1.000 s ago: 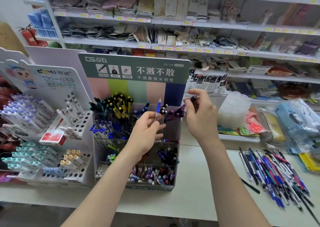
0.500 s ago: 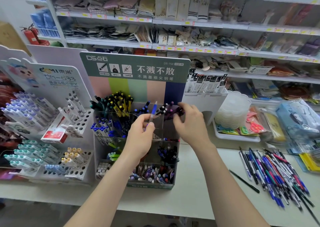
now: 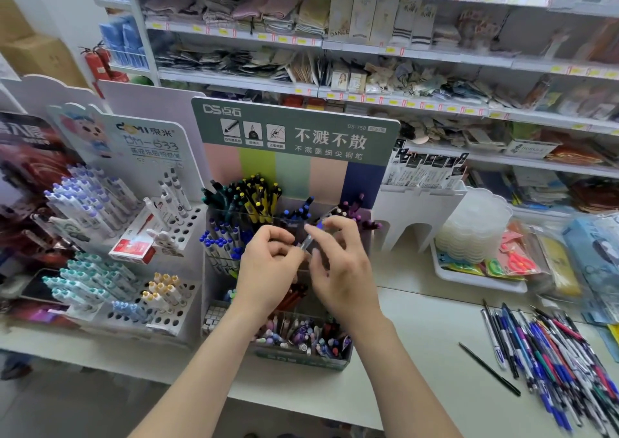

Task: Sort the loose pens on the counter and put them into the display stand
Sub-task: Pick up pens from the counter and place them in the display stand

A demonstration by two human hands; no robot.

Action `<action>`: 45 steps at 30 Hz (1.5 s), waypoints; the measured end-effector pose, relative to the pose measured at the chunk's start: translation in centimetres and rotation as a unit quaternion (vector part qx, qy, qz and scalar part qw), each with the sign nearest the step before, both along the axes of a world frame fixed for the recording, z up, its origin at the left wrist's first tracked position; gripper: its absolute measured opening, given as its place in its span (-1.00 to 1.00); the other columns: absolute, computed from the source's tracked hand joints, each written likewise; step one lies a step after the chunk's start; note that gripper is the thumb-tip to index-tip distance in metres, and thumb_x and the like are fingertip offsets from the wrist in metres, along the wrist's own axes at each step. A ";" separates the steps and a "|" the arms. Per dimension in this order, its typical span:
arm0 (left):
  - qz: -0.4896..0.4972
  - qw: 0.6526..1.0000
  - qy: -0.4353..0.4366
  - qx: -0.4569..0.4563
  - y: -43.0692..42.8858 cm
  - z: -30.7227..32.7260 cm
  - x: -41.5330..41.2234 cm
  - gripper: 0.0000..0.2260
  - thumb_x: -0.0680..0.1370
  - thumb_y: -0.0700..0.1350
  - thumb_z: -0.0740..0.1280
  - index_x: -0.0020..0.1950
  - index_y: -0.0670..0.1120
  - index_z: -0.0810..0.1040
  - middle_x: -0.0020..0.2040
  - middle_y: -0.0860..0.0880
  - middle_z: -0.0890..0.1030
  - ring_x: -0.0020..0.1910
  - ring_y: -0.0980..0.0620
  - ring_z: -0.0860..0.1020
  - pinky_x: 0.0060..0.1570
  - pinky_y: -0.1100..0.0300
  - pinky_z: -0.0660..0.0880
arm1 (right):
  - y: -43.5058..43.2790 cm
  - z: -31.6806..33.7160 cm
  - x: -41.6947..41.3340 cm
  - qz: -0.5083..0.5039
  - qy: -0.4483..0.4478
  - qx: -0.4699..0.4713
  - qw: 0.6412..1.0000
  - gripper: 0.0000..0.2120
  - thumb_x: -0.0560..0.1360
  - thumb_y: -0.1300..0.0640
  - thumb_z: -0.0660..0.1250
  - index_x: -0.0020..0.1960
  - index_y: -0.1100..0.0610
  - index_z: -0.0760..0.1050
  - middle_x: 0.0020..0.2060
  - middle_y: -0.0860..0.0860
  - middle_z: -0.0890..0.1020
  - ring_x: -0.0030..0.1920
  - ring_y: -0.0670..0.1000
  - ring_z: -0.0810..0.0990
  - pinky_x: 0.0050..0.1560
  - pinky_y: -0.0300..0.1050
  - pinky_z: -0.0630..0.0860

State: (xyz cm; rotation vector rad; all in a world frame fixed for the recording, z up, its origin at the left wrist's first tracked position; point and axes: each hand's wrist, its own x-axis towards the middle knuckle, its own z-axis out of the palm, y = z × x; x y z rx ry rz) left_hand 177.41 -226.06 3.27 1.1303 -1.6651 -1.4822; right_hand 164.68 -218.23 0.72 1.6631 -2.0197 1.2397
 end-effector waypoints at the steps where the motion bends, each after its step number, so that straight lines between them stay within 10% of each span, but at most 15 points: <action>1: 0.003 1.000 -0.006 -0.015 -0.1 -0.2 0.4 -0.87 0.54 -0.22 0.44 0.02 -0.04 0.57 -0.25 -0.05 0.70 -0.38 0.03 0.56 -0.30 0.06 0.50 | -0.1 -0.5 0.5 0.020 0.005 0.012 1.000 -0.71 0.57 0.35 0.40 0.27 0.22 0.65 0.19 0.11 0.54 0.07 0.06 0.57 0.11 -0.11 0.60; 6: 0.002 0.997 0.071 -0.043 -0.6 0.3 2.8 -0.71 0.69 0.04 0.22 0.00 -0.15 0.58 -0.34 -0.13 0.64 -0.46 -0.10 0.50 -0.45 0.12 0.40 | -1.3 -1.3 1.2 0.077 0.000 0.004 0.997 -0.88 0.64 0.28 0.39 0.16 0.22 0.64 0.03 0.06 0.61 0.01 0.07 0.60 0.02 0.00 0.59; 13: 0.207 0.973 -0.076 -0.071 -3.3 -3.0 5.7 -0.93 0.62 -0.10 0.34 0.01 0.08 0.57 -0.13 0.05 0.67 -0.13 0.02 0.67 -0.10 -0.02 0.64 | -2.7 0.5 3.9 0.034 -0.353 -0.050 0.934 -0.47 0.60 0.32 0.43 0.41 0.02 0.25 -0.09 -0.03 0.71 -0.04 -0.02 0.73 -0.01 -0.22 0.64; 18: 0.154 0.971 -0.132 -0.131 -3.2 -4.6 6.6 -0.75 0.58 -0.06 0.53 0.23 0.01 0.60 0.05 0.13 0.66 -0.05 0.28 0.65 -0.06 0.39 0.56 | -5.2 0.4 4.8 0.061 -0.260 0.008 0.964 -0.63 0.67 0.22 0.36 0.41 0.05 0.33 -0.09 -0.07 0.68 -0.11 -0.11 0.69 -0.10 -0.20 0.60; 24: 0.089 0.958 -0.201 -0.184 -4.5 -5.8 6.6 -0.65 0.57 -0.18 0.52 0.36 -0.07 0.64 0.18 -0.01 0.67 0.16 0.01 0.65 0.29 -0.02 0.60 | -8.5 -2.5 4.7 0.034 0.119 0.173 0.977 -0.80 0.65 0.04 0.37 0.25 -0.02 0.65 0.06 0.00 0.66 0.11 0.15 0.51 0.03 0.13 0.46; 36: 0.026 0.986 -0.097 -0.135 -5.3 -6.4 7.7 -0.66 0.62 -0.28 0.44 0.37 -0.03 0.61 0.15 0.14 0.69 0.13 0.27 0.65 0.22 0.23 0.62 | -5.7 -3.6 6.0 -0.084 -0.056 0.069 0.993 -0.81 0.53 0.18 0.32 0.04 0.03 0.68 0.05 -0.07 0.62 0.15 0.03 0.50 0.05 0.05 0.43; 45: 0.015 0.979 -0.093 -0.181 -3.8 -7.7 8.0 -0.79 0.56 -0.26 0.45 0.03 0.05 0.59 -0.07 0.11 0.63 -0.09 0.15 0.62 -0.07 0.22 0.58 | -3.6 -4.1 9.1 -0.157 -0.073 0.009 0.985 -0.73 0.45 0.28 0.29 0.02 0.06 0.70 0.05 -0.01 0.60 0.12 0.09 0.50 0.06 0.00 0.37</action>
